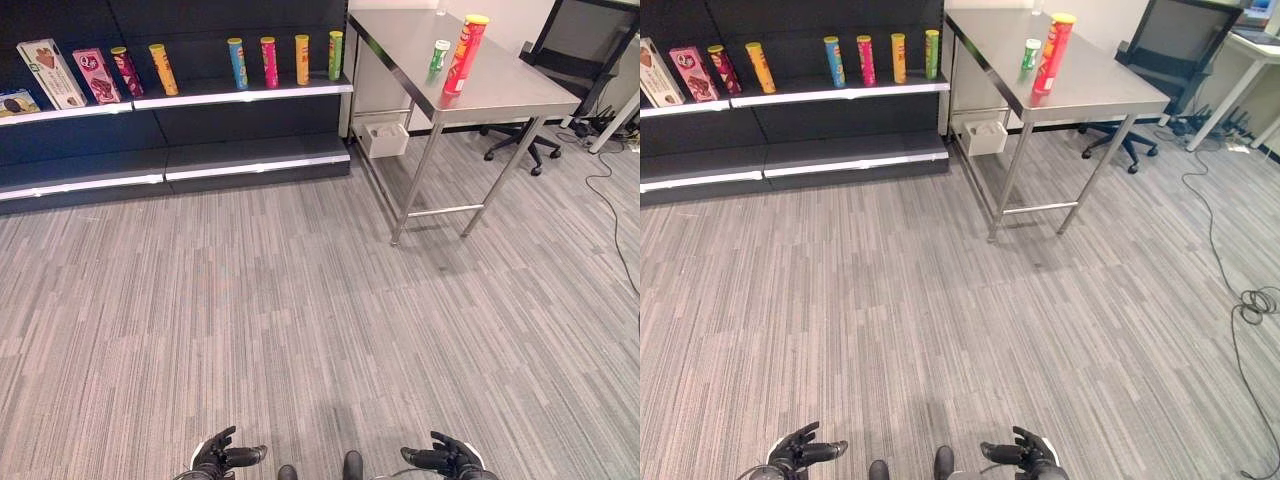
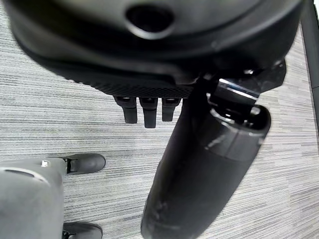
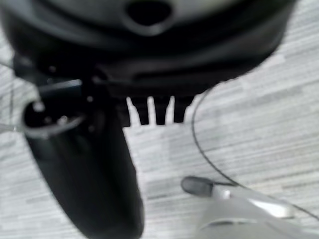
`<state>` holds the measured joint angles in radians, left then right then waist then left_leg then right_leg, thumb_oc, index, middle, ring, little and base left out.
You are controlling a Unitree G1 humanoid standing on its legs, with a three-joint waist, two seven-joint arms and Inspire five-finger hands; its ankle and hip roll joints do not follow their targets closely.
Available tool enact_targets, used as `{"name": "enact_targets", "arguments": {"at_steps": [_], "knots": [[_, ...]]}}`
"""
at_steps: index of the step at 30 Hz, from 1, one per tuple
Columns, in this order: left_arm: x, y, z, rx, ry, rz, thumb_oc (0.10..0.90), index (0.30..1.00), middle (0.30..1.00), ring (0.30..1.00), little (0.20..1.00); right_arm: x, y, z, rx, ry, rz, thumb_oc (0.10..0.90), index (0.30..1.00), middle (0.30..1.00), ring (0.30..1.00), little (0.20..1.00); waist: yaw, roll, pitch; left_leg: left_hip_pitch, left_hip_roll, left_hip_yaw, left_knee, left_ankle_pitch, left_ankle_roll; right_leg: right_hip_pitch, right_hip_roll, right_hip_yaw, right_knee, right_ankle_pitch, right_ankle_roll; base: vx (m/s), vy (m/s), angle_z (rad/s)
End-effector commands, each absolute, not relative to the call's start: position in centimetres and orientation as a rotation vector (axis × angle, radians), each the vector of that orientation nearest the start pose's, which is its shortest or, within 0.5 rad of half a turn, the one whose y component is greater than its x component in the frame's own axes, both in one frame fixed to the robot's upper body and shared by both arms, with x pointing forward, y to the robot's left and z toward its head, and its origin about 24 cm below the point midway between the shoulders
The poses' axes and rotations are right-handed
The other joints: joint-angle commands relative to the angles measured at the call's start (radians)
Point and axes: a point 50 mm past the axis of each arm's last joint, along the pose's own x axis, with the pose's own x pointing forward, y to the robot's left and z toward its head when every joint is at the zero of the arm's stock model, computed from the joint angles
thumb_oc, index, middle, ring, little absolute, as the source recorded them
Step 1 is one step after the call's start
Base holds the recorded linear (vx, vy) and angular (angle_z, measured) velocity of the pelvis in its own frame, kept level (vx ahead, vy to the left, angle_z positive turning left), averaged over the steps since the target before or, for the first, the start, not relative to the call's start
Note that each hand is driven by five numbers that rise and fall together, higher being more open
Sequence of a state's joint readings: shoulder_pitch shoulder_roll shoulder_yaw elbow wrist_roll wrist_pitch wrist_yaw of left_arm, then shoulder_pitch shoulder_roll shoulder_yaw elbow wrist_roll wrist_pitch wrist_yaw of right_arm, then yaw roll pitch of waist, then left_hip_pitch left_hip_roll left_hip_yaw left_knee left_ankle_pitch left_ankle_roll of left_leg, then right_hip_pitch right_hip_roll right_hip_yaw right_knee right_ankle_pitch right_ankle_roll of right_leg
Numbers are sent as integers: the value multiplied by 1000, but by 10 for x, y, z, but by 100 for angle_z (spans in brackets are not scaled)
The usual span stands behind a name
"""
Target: Put the goods on the table back onto the shelves and tidy them up.
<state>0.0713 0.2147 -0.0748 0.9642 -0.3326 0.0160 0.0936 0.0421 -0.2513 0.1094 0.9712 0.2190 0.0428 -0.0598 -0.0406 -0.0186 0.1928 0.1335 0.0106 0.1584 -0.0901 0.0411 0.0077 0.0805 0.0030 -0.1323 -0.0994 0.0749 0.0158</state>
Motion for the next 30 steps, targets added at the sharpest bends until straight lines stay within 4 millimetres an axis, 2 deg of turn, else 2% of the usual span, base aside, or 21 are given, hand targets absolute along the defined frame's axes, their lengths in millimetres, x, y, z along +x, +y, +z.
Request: {"name": "enact_targets", "arguments": {"at_steps": [1, 18, 24, 30], "knots": [[132, 235, -140, 18, 974, 294, 800, 900, 900, 900, 900, 144, -246, -132, -169, 969, -196, 800, 900, 900, 900, 900, 2, -18, -28, 3, 43, -7, 3, -89, -68, 18, -74, -17, 12, -89, 124, 0, 0, 0], [132, 234, -142, 45, 995, 267, 800, 900, 900, 900, 900, 138, -248, -134, -170, 988, -205, 800, 900, 900, 900, 900, -6, -18, -33, 12, 48, -13, 3, -96, -70, 29, -62, -11, 12, -105, 116, 21, -12, 0], [128, 236, -144, 89, 1027, 242, 800, 900, 900, 900, 900, 135, -249, -136, -172, 998, -214, 800, 900, 900, 900, 900, -21, -21, -37, 20, 55, 15, 3, -103, -74, 24, -61, -4, 12, -101, 120, 5, 2, -3], [125, 241, -145, 138, 1054, 228, 800, 900, 900, 900, 900, 132, -251, -137, -157, 1008, -240, 800, 900, 900, 900, 900, -52, -19, -41, 38, 64, 77, 3, -115, -73, 10, -54, 35, 12, -93, 130, 0, 15, -31]]}}
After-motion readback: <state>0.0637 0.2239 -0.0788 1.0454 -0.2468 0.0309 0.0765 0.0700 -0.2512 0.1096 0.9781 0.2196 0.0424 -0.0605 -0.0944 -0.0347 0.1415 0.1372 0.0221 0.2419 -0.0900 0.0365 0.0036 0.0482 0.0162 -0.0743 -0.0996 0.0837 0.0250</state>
